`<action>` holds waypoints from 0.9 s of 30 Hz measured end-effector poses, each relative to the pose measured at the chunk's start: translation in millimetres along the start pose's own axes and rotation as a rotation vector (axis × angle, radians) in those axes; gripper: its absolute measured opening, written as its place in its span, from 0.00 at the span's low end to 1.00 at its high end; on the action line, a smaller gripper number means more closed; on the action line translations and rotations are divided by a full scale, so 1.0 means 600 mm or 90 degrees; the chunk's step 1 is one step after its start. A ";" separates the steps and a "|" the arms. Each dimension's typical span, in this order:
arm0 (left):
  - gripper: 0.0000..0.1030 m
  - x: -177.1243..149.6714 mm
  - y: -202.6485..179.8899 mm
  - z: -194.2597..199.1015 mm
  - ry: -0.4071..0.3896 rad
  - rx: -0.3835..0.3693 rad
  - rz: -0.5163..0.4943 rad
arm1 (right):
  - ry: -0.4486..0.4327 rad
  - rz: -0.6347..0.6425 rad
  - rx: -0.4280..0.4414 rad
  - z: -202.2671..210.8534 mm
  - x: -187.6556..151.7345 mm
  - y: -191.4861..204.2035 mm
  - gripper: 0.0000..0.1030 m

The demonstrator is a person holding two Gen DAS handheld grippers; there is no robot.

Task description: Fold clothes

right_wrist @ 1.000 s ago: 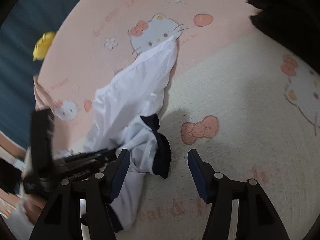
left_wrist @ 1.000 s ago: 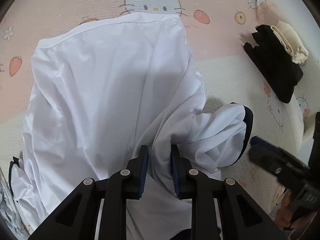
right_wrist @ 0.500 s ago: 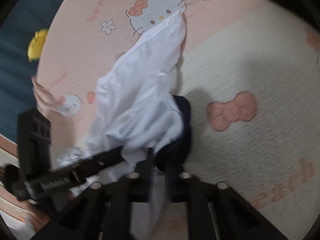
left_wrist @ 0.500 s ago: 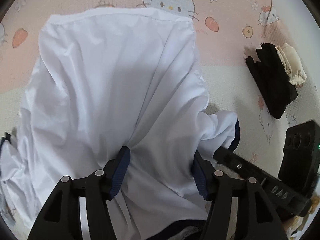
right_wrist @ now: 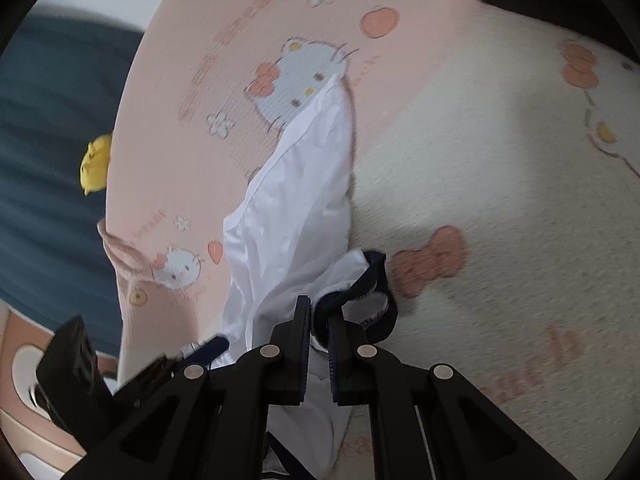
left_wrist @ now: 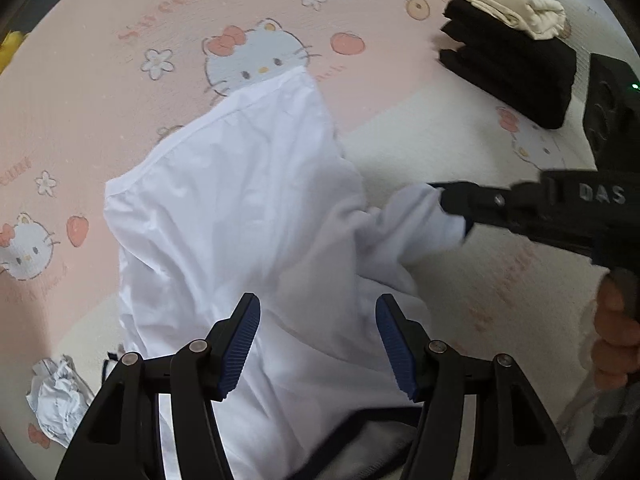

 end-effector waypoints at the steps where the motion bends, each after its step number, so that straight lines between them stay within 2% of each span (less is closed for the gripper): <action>1: 0.56 0.001 -0.006 -0.002 0.005 -0.003 -0.001 | -0.006 0.003 -0.007 0.006 0.003 -0.003 0.06; 10: 0.56 0.010 -0.055 -0.017 0.049 -0.031 -0.007 | -0.042 0.024 -0.030 0.037 0.024 0.001 0.06; 16: 0.56 0.013 -0.060 -0.056 0.081 0.006 -0.022 | -0.041 0.019 -0.064 0.051 0.028 -0.022 0.06; 20: 0.56 0.013 -0.041 -0.064 0.087 0.003 -0.003 | -0.028 0.038 -0.105 0.052 0.027 -0.031 0.06; 22: 0.50 0.011 -0.029 -0.060 0.083 -0.009 0.015 | -0.024 0.044 -0.111 0.052 0.027 -0.032 0.06; 23: 0.39 0.010 -0.023 -0.058 0.082 -0.016 0.023 | -0.020 0.044 -0.112 0.050 0.026 -0.033 0.06; 24: 0.33 0.009 -0.017 -0.055 0.080 -0.021 0.029 | -0.016 0.044 -0.112 0.049 0.025 -0.033 0.06; 27: 0.27 0.006 -0.001 -0.043 0.070 -0.034 0.046 | -0.002 0.022 -0.116 0.045 0.017 -0.041 0.08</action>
Point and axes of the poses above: each gripper's, at about its wrist camera, not at the fingertips, and z roughly against the way its jaws point, y to its left, x to its top, the point moved 2 cm from there along -z, roughly the way its jaws point, and after that the axes turned 15 degrees about z, right-handed, at the moved point
